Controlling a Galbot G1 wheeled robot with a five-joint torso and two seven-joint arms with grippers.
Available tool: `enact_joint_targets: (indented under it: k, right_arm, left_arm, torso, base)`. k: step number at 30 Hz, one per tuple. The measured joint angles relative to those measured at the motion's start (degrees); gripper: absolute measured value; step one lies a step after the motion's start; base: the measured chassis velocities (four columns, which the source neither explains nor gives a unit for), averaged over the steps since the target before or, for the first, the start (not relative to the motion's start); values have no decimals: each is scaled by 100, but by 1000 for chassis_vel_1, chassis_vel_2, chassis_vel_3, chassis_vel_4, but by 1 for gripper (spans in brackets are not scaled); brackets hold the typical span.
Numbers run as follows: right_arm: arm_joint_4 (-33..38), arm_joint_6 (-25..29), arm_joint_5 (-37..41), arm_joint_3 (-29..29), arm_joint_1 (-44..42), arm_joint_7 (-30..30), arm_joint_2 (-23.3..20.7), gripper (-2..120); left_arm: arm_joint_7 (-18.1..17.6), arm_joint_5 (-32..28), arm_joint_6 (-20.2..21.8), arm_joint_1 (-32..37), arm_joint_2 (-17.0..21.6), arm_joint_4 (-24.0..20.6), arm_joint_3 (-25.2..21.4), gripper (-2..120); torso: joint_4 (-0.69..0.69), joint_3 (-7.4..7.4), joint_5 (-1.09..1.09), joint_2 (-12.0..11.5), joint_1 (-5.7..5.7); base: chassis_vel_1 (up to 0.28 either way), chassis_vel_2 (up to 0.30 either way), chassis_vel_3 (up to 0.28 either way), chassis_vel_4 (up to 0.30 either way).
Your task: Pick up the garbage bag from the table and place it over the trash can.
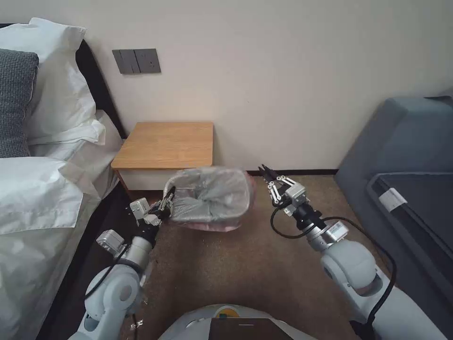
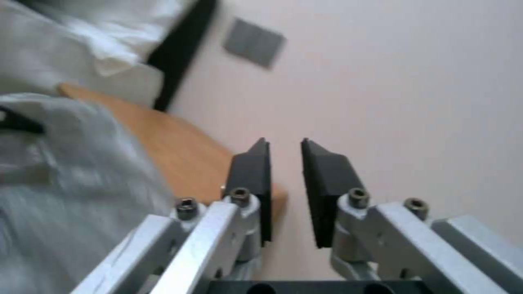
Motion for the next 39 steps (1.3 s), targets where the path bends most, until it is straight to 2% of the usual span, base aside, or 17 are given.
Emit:
enact_joint_targets:
  k: [1,3,4,5,8,10,11,12,13,15,16,17,19,20,22,26,39]
  right_arm:
    - [116,5,-101,-57,51,-23,-116,22]
    - [173,-7,-130,-90,79,-30,-173,24]
    - [453,-267,-145,-320,268,-57,-477,32]
    - [555,-482,-62,-521,432,-61,-644,37]
    - [609,-833,172,-903,768,-34,-842,40]
    - [608,-1205,467,-1281,1123,36,-981,31]
    - [608,-1205,467,-1281,1123,36,-981,31]
    - [523,-1763,977,-1933,1726,249,-1122,25]
    - [523,-1763,977,-1933,1726,249,-1122,25]
    - [297,-2687,1878,-3161,2820,743,-1154,16]
    - [271,-2816,2018,-3317,2983,823,-1139,13]
    - [166,-3439,2704,-3985,3719,1202,-1028,4]
    - [130,-3567,2853,-4112,3861,1277,-995,4]
    - [1,-3794,3124,-4395,4167,1397,-912,0]
    - [-92,-3868,3228,-4548,4332,1429,-865,0]
    - [-420,-4234,3809,-5285,4977,1653,-601,0]
    - [-1331,-4541,3844,-6577,6260,1654,9,0]
  left_arm:
    - [0,281,-24,0,16,-19,13,9]
    - [-2,409,-36,-1,22,-28,19,9]
    - [-8,1060,-96,-2,41,-50,58,9]
    - [-14,1397,-142,7,47,-51,80,9]
    - [-43,1770,-179,37,59,-69,125,9]
    - [-68,1924,-184,58,67,-94,152,9]
    - [-68,1924,-184,58,67,-94,152,9]
    - [-92,2046,-185,76,70,-147,181,9]
    - [-92,2046,-185,76,70,-147,181,9]
    - [-118,2195,-177,78,71,-193,199,9]
    - [-120,2218,-177,78,71,-193,199,9]
    - [-142,2269,-177,78,66,-194,198,9]
    - [-151,2270,-176,79,64,-194,193,9]
    - [-164,2270,-175,86,60,-202,181,9]
    - [-167,2267,-173,94,59,-207,180,9]
    - [-175,2248,-159,117,37,-221,185,9]
    - [-138,2522,-156,185,5,-257,225,9]
  torso:
    - [0,0,-1,0,0]
    - [0,0,-1,0,0]
    - [-3,0,0,0,0]
    - [-4,0,-2,0,0]
    - [-3,0,-1,0,0]
    - [-1,0,0,0,0]
    - [-1,0,0,0,0]
    - [-1,0,0,0,0]
    - [-1,0,0,0,0]
    - [-3,1,1,0,0]
    - [-2,1,1,0,0]
    - [1,1,-1,0,0]
    - [2,0,-1,0,0]
    - [1,1,-1,0,0]
    - [0,1,0,0,0]
    - [-3,0,0,0,0]
    - [-2,0,-1,0,0]
  base:
    - [0,0,0,0]
    - [0,0,0,0]
    - [0,0,0,0]
    - [0,0,0,0]
    - [0,0,0,0]
    - [0,0,0,0]
    - [0,0,0,0]
    - [0,0,0,0]
    - [0,0,0,0]
    - [0,0,0,0]
    - [0,0,0,0]
    - [0,0,0,0]
    - [0,0,0,0]
    - [0,0,0,0]
    - [0,0,0,0]
    - [0,0,0,0]
    - [0,0,0,0]
